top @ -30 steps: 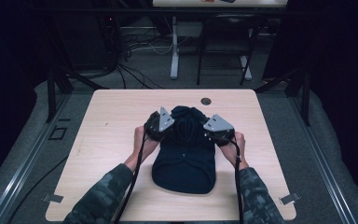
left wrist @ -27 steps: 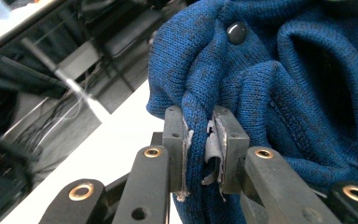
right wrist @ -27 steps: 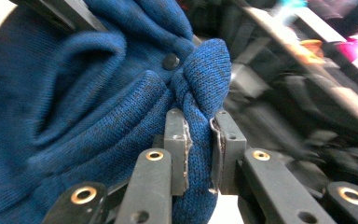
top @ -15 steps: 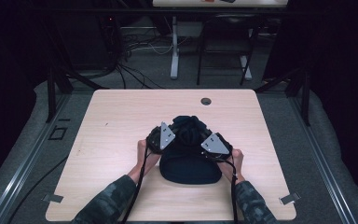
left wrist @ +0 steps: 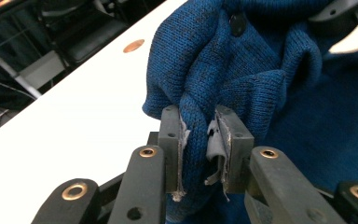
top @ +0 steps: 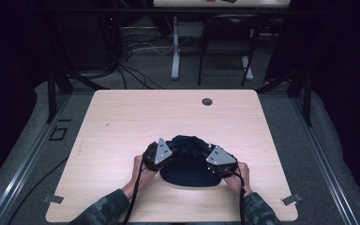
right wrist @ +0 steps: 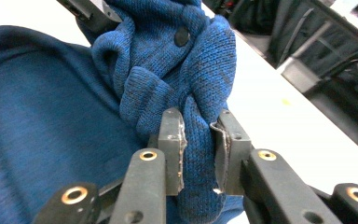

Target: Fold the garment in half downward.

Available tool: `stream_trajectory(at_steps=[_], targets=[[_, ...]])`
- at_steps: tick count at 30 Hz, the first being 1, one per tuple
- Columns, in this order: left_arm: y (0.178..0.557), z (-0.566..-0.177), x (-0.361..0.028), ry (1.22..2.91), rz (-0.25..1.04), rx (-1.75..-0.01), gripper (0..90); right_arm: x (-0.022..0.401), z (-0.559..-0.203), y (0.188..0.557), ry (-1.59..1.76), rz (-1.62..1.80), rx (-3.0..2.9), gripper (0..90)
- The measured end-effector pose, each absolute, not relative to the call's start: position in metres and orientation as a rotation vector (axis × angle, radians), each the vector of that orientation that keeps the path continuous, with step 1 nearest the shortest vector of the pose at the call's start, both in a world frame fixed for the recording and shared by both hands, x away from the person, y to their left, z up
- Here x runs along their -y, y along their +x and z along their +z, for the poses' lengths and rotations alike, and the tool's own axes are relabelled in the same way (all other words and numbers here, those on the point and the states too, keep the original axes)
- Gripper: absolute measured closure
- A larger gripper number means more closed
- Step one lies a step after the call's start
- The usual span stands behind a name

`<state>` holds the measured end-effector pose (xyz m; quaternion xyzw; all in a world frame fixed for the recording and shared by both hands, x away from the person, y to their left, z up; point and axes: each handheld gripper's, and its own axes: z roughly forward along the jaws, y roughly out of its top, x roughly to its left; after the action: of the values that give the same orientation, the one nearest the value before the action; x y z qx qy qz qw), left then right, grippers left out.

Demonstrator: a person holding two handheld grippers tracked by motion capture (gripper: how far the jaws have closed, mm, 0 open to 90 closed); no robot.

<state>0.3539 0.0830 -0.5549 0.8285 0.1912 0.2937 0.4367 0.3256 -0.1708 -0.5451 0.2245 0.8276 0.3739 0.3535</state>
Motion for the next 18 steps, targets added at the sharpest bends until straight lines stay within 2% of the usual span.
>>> stream_trajectory(at_steps=[5, 8, 12, 14, 18], targets=[[0.340, -0.557, -0.091, 2.105, 0.639, -0.451, 69.0, 0.179, -0.548, 0.316, 0.608, 0.980, -2.229, 67.5], [0.330, -0.558, -0.100, 2.121, 0.566, -0.438, 58.4, 0.184, -0.549, 0.308, 0.620, 0.970, -2.301, 62.4], [0.315, -0.553, -0.116, 2.125, 0.512, -0.444, 44.2, 0.194, -0.547, 0.296, 0.659, 0.977, -2.363, 50.6], [0.306, -0.548, -0.127, 2.113, 0.525, -0.438, 41.7, 0.201, -0.544, 0.291, 0.680, 0.980, -2.367, 44.4], [0.302, -0.536, -0.145, 2.066, 0.588, -0.457, 40.9, 0.215, -0.533, 0.288, 0.748, 1.097, -2.329, 38.3]])
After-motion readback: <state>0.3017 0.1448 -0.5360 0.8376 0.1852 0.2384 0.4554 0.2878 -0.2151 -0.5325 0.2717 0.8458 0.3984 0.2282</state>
